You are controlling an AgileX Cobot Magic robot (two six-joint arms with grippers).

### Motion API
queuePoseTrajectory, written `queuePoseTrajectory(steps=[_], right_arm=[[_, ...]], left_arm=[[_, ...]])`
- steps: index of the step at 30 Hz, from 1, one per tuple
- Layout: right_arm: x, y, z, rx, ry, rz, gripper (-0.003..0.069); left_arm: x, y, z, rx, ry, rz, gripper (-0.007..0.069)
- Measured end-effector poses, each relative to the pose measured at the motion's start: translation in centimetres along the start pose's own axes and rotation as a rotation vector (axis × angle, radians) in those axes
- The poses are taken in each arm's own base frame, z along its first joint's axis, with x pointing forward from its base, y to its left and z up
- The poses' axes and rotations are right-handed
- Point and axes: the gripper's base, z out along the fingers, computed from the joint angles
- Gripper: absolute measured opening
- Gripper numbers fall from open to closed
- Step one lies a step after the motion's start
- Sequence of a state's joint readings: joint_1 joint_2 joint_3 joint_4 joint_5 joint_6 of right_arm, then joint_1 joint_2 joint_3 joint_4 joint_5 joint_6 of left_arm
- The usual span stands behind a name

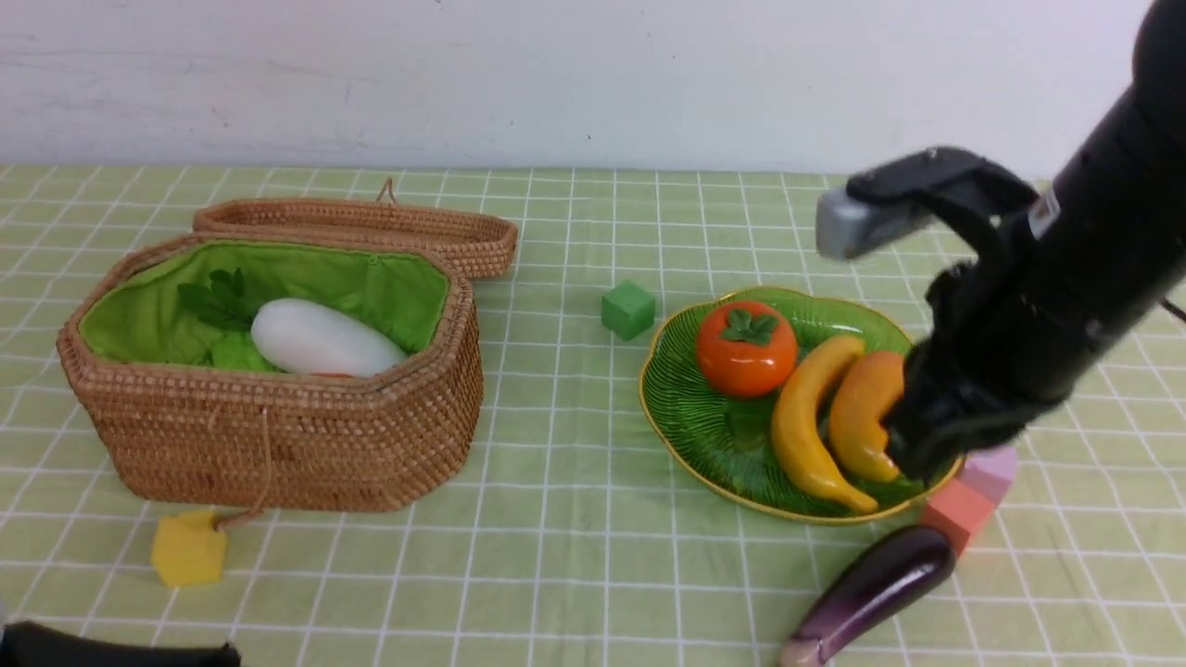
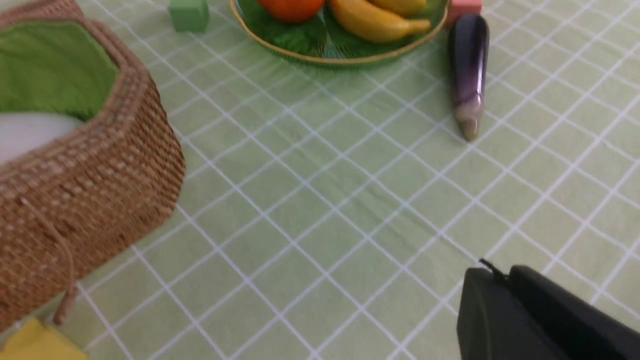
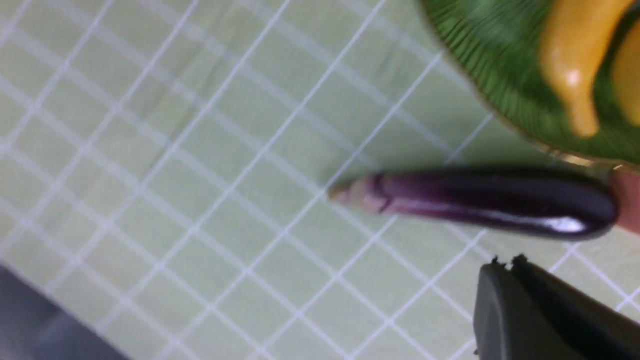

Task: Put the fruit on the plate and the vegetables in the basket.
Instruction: Grab an eggplant with your right arm and place it in the basket on the left.

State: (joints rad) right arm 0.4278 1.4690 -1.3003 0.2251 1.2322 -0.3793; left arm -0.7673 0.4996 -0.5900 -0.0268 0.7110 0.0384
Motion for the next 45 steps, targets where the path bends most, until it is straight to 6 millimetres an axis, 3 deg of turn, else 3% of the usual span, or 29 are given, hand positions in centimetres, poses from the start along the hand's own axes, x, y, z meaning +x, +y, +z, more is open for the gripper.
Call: queuePoseTrajectory(steps=[4, 5, 8, 9, 10, 11, 13, 15, 18, 22, 33, 38, 40, 43, 44, 45], right_arm=[[2.2, 1.6, 1.5, 0.001, 0.07, -0.299, 0.0144], [2.7, 1.9, 2.6, 0.01, 0.085, -0.448, 0.0239], [2.7, 1.7, 4.5, 0.026, 0.085, -0.661, 0.0405], [2.7, 1.6, 4.8, 0.024, 0.087, -0.67, 0.0427], [2.3, 1.3, 5.8, 0.035, 0.088, -0.742, 0.0512], [2.3, 1.3, 5.9, 0.037, 0.088, -0.75, 0.0512], [1.5, 0.6, 7.6, 0.06, 0.074, -0.82, 0.061], [1.1, 0.4, 8.4, 0.068, 0.068, -0.837, 0.0629], [0.7, -0.2, 10.3, 0.071, 0.086, -0.857, 0.0627], [0.7, -0.9, 12.5, 0.058, 0.162, -0.932, 0.0574], [0.8, -1.9, 15.9, 0.041, 0.24, -0.983, 0.0559], [1.0, -2.1, 16.5, 0.038, 0.264, -0.997, 0.0549], [1.0, -2.1, 16.6, 0.038, 0.267, -1.0, 0.0523], [1.0, -2.2, 16.5, 0.04, 0.272, -1.006, 0.0418], [1.0, -2.2, 16.5, 0.04, 0.272, -1.006, 0.0418], [1.0, -2.2, 16.6, 0.039, 0.273, -1.005, 0.0363]], left_arm=[[0.2, -0.3, 0.0, 0.029, 0.026, 0.037, 0.0036], [0.2, -0.4, 0.0, 0.047, 0.025, 0.056, 0.0036], [0.2, -0.7, 0.0, 0.078, 0.02, 0.08, 0.0036], [0.2, -0.7, 0.0, 0.079, 0.02, 0.078, 0.0036], [0.2, -0.8, 0.0, 0.088, 0.018, 0.087, 0.0036], [0.2, -0.8, 0.0, 0.088, 0.018, 0.091, 0.0036], [0.2, -0.8, 0.0, 0.09, 0.017, 0.099, 0.0036], [0.2, -0.8, 0.0, 0.09, 0.017, 0.1, 0.0036], [0.2, -0.8, 0.0, 0.091, 0.017, 0.099, 0.0036], [0.2, -0.8, 0.0, 0.092, 0.016, 0.1, 0.0036], [0.2, -0.8, 0.0, 0.092, 0.015, 0.102, 0.0036], [0.2, -0.8, 0.0, 0.089, 0.016, 0.105, 0.0036], [0.2, -0.8, 0.0, 0.086, 0.016, 0.109, 0.0036], [0.2, -0.7, 0.0, 0.08, 0.017, 0.116, 0.0039], [0.2, -0.7, 0.0, 0.079, 0.017, 0.117, 0.0039], [0.2, -0.7, 0.0, 0.075, 0.018, 0.121, 0.0039]])
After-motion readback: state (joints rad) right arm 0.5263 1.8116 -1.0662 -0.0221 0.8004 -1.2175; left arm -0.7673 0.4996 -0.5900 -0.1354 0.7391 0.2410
